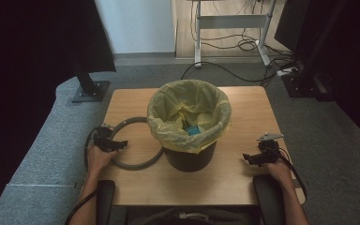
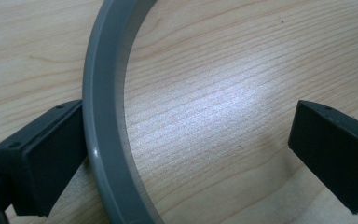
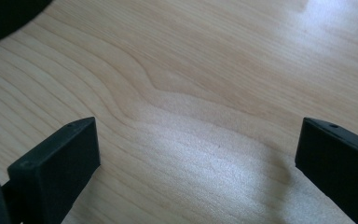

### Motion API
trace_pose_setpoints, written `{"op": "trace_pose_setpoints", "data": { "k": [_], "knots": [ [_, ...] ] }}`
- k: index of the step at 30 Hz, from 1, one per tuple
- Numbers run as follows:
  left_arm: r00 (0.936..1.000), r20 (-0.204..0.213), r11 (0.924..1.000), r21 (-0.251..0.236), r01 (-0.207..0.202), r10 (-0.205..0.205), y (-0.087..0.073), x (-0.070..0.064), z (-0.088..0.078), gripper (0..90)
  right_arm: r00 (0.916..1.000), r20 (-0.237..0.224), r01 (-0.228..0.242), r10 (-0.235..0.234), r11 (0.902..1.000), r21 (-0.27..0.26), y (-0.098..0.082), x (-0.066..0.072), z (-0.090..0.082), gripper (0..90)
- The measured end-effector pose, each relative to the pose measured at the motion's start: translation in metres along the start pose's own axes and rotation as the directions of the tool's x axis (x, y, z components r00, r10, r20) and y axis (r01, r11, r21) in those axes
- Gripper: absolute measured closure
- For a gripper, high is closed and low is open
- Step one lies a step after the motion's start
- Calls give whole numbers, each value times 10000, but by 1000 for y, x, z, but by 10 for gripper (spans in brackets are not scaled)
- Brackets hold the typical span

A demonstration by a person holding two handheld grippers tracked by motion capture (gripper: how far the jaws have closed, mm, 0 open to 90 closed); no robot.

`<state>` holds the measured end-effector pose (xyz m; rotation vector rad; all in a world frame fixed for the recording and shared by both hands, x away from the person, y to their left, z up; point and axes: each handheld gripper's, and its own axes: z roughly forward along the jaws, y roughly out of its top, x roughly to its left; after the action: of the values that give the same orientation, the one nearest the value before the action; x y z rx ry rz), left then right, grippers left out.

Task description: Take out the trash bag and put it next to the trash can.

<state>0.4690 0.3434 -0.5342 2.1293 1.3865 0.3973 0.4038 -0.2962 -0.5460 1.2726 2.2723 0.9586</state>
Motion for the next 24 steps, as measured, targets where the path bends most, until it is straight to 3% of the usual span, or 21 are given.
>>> {"op": "trace_pose_setpoints", "data": {
  "k": [7,13,24],
  "knots": [
    [9992,207,9993,-135,-353,355,8,-4,-18,7,9994,-341,24,-27,9999,-108,8,1,-9,0],
    [9981,544,9991,-314,-289,305,17,-11,-37,0,9978,-624,216,-227,9996,-194,20,9,-19,9],
    [9839,1176,9907,-356,-1315,1348,34,-36,-69,7,9905,-1193,630,-679,9970,-446,44,19,-43,12]
  ]
}}
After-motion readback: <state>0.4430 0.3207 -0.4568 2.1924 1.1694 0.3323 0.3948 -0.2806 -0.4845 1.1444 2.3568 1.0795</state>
